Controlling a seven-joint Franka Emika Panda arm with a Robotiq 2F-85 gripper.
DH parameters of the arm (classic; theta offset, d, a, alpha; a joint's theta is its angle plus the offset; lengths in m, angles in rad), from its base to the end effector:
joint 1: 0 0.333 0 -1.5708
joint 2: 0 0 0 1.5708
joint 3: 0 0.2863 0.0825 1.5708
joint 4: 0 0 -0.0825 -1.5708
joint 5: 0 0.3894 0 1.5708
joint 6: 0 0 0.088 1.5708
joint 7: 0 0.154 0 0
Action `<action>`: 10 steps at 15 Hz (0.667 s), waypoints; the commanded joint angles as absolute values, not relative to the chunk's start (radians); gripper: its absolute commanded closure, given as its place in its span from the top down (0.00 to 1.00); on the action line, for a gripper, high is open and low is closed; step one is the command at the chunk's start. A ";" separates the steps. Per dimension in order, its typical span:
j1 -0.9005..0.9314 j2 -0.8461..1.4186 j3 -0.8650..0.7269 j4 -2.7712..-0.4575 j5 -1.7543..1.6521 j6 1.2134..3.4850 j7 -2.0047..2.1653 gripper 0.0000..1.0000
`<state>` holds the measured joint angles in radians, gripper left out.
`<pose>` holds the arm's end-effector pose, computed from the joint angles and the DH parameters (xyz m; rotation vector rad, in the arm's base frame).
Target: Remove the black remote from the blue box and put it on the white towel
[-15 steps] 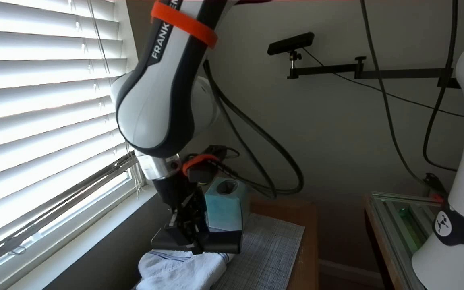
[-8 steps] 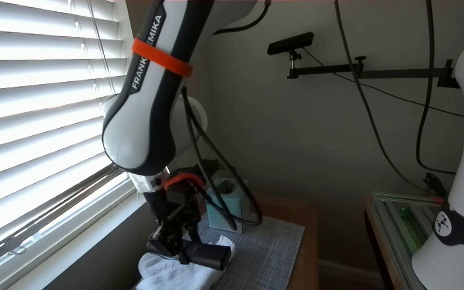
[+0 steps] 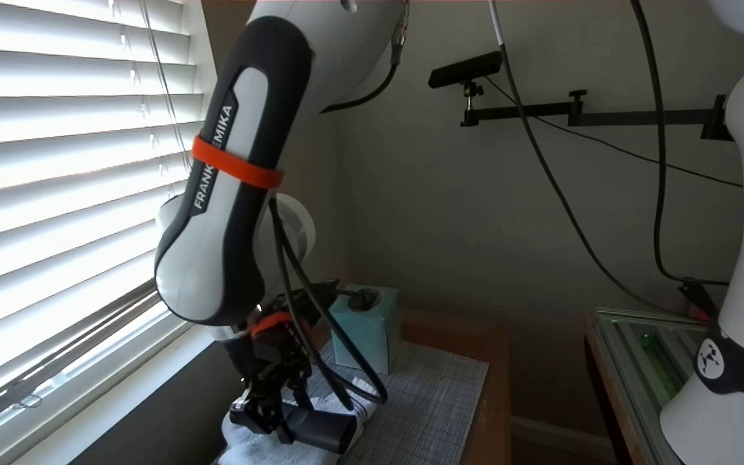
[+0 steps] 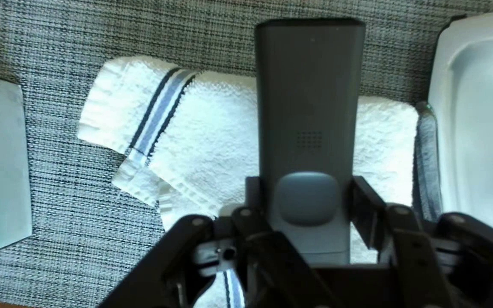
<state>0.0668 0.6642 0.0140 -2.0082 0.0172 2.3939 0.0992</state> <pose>0.5315 0.0448 0.0254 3.1044 -0.0534 -0.4360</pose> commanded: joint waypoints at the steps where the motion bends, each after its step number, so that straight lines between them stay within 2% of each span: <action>1: 0.087 0.735 -0.007 -1.931 -0.004 2.384 0.122 0.28; 2: 0.088 0.747 -0.008 -1.918 -0.003 2.372 0.120 0.28; 3: 0.088 0.753 -0.010 -1.914 -0.003 2.368 0.120 0.78; 4: 0.085 0.754 -0.009 -1.917 0.001 2.370 0.116 0.80; 7: 0.071 0.651 0.005 -2.030 0.011 2.400 0.086 0.99; 10: 0.047 0.490 0.018 -2.187 0.011 2.357 0.023 1.00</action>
